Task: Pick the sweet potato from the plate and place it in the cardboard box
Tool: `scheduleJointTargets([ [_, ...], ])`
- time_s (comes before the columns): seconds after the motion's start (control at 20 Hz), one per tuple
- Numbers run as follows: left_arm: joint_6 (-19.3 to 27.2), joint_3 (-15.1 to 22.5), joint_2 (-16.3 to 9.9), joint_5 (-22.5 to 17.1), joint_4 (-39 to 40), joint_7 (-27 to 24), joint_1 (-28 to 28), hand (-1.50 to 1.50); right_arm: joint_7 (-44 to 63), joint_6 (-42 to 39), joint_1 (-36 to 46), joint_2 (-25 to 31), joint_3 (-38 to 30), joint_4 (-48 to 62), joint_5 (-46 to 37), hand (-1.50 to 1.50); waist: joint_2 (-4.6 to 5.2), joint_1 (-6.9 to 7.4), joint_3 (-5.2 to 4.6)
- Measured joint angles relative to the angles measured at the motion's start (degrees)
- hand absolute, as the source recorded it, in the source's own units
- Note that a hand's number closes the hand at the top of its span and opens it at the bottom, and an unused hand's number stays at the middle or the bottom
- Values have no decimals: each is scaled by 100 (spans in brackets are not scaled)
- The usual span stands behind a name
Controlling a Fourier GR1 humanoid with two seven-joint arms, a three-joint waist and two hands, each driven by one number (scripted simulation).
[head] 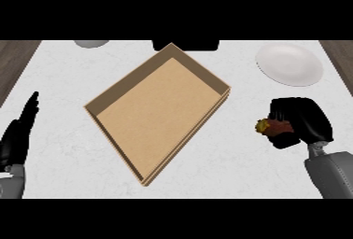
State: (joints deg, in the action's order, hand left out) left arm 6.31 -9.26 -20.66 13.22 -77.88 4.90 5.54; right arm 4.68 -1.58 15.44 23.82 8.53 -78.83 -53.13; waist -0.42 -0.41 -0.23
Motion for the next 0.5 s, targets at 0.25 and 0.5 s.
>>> scheduleJointTargets([
  [0.25,-14,-18,18,9,-44,-55,-94,0,219,175,-7,-172,124,-1231,-151,150,5,-10,14],
  [0.5,-149,-147,-61,-77,53,-201,-100,0,436,-111,163,-438,364,-2176,-158,150,20,17,17],
])
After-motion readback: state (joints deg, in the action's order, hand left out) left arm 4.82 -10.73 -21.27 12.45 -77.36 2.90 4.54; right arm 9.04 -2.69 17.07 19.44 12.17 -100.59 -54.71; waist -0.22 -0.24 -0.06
